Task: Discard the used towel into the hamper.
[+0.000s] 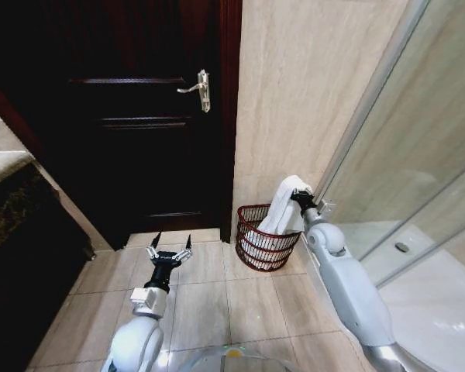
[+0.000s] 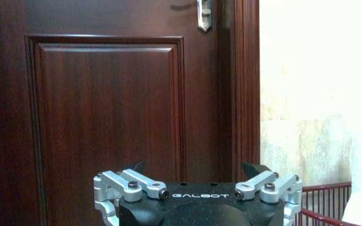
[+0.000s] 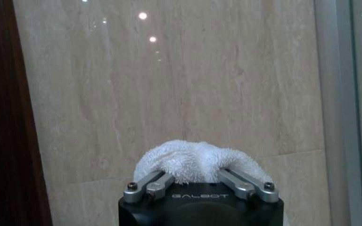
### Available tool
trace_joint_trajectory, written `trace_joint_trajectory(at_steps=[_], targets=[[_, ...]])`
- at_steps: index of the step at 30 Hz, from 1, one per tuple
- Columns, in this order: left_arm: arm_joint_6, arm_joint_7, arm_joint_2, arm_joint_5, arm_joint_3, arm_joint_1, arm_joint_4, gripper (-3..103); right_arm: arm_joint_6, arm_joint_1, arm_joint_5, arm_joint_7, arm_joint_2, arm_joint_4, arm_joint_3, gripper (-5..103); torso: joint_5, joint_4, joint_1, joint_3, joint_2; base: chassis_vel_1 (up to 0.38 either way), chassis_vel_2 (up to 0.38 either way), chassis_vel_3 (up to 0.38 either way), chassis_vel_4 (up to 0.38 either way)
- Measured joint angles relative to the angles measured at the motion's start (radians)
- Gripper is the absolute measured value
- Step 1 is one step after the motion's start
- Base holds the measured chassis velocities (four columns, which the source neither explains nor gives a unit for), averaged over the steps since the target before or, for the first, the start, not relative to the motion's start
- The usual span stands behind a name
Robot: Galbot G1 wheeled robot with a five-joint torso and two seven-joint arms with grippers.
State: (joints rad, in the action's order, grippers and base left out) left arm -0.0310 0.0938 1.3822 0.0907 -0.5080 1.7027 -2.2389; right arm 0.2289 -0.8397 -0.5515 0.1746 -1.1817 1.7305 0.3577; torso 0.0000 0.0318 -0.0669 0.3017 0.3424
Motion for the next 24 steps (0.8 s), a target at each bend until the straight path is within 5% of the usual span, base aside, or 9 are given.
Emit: trace_joint_trajectory(at_steps=[24], targets=[[-0.017,0.006,-0.005,0.005,0.002,-0.009,0.016,100,0.001,-0.177,0.069,-0.028,-0.026,0.149,0.074,8,0.0001,0.0002,0.005,-0.004,-0.01,-0.035,0.038,0.035,-0.036]])
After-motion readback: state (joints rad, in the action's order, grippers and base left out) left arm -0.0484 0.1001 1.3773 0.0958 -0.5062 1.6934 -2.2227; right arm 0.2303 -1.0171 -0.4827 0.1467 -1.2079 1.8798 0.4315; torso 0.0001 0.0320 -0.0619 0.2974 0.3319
